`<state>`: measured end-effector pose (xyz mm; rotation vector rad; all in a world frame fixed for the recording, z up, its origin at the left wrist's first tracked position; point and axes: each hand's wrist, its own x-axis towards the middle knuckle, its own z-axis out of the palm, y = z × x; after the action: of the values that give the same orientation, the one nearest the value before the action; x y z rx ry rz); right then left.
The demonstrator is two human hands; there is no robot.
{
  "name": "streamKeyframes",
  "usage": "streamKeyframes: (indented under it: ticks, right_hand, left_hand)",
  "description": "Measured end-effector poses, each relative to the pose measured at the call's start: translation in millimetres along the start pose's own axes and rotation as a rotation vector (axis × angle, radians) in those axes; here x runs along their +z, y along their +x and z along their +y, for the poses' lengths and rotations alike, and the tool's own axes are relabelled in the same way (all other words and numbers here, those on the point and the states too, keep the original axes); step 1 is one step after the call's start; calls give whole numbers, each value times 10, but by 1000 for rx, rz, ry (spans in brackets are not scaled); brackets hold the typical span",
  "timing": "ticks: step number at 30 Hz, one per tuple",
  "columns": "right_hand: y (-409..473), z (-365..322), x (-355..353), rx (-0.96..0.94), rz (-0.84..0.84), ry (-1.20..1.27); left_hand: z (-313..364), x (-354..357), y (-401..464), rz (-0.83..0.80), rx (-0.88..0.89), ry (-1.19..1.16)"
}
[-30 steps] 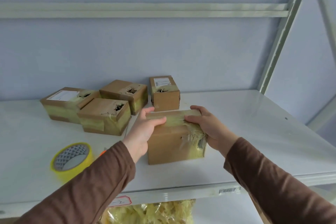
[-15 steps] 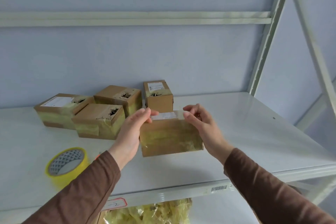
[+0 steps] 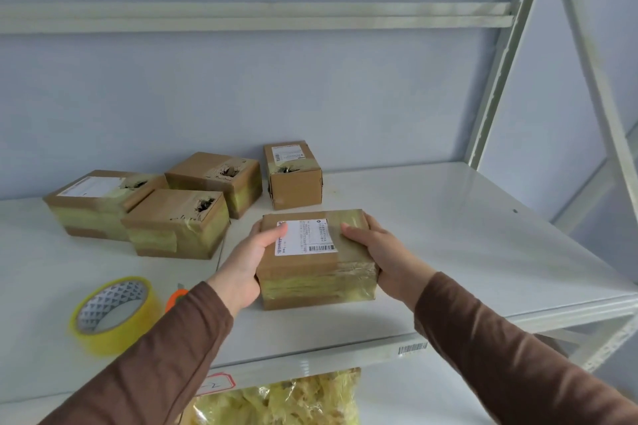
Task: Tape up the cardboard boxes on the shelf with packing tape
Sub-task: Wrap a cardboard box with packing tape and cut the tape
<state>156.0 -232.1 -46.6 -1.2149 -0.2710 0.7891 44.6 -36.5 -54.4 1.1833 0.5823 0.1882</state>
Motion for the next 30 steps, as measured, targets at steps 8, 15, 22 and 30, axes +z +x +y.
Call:
streamKeyframes:
  ticks: [8,15,22,30]
  right_hand:
    - [0,-1,-9,-24,26,12]
    - [-231,-175,-65,-403,50,-323]
    - [-247,-99,-189,-388,5,-252]
    - [-23,-224,-22,-76,75,-102]
  left_hand:
    - [3,11,25,-24,43,-55]
    - [235,11,-275,-178,439,86]
    - [118,-34,-331,-109,443,200]
    - [115,207,-19,59,106,40]
